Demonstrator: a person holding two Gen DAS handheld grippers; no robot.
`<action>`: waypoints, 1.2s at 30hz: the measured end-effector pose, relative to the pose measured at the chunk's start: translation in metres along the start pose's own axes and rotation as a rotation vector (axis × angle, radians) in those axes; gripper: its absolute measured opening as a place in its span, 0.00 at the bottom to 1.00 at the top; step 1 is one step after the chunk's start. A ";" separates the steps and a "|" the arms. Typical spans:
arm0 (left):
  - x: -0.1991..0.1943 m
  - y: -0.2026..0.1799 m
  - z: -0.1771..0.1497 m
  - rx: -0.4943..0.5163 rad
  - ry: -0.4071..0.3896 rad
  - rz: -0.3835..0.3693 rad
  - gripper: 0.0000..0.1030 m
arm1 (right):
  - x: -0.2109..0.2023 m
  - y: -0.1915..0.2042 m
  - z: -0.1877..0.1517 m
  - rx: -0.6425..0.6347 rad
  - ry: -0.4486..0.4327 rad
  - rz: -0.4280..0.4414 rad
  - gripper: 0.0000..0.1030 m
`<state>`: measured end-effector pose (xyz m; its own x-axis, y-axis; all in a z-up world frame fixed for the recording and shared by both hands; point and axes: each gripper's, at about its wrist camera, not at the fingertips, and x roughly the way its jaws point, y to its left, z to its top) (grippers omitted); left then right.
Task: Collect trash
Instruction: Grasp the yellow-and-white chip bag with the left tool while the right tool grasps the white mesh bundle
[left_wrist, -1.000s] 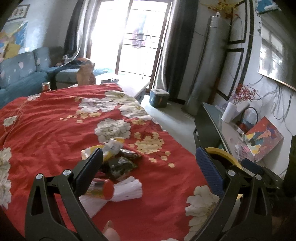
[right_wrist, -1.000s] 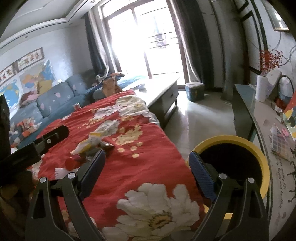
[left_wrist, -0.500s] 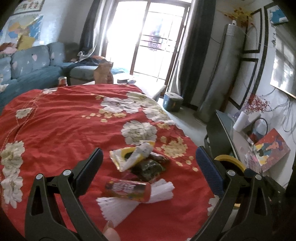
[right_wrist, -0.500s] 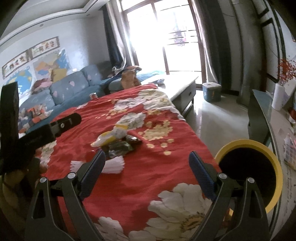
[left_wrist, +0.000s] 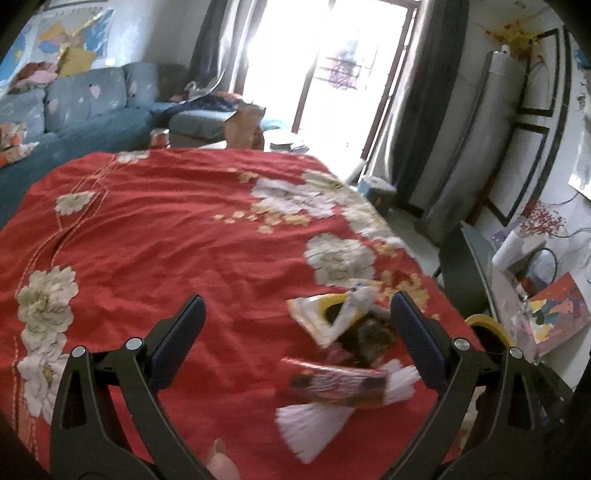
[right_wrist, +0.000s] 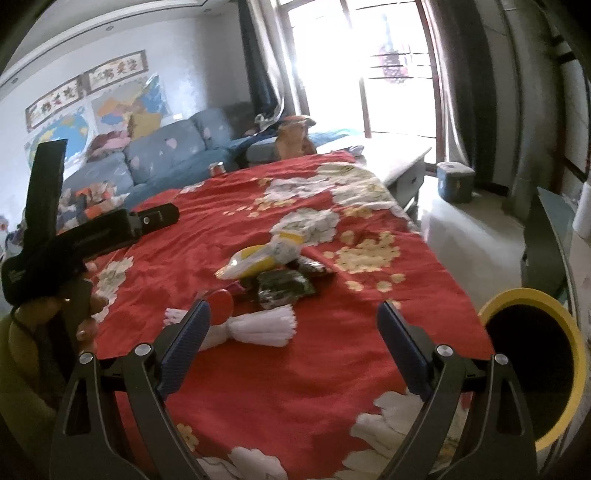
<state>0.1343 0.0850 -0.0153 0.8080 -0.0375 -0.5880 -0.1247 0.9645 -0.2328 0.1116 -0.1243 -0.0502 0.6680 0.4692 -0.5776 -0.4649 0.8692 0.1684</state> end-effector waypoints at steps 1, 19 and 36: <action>0.002 0.005 -0.001 -0.009 0.009 0.001 0.89 | 0.004 0.001 0.000 0.001 0.008 0.007 0.86; 0.084 0.008 -0.006 -0.050 0.217 -0.153 0.70 | 0.075 -0.018 -0.012 0.100 0.161 0.094 0.68; 0.117 0.005 -0.017 -0.177 0.325 -0.255 0.35 | 0.083 -0.010 -0.029 0.110 0.215 0.217 0.17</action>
<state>0.2185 0.0810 -0.0989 0.6060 -0.3758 -0.7011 -0.0644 0.8553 -0.5141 0.1550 -0.0985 -0.1231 0.4166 0.6123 -0.6720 -0.5095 0.7694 0.3851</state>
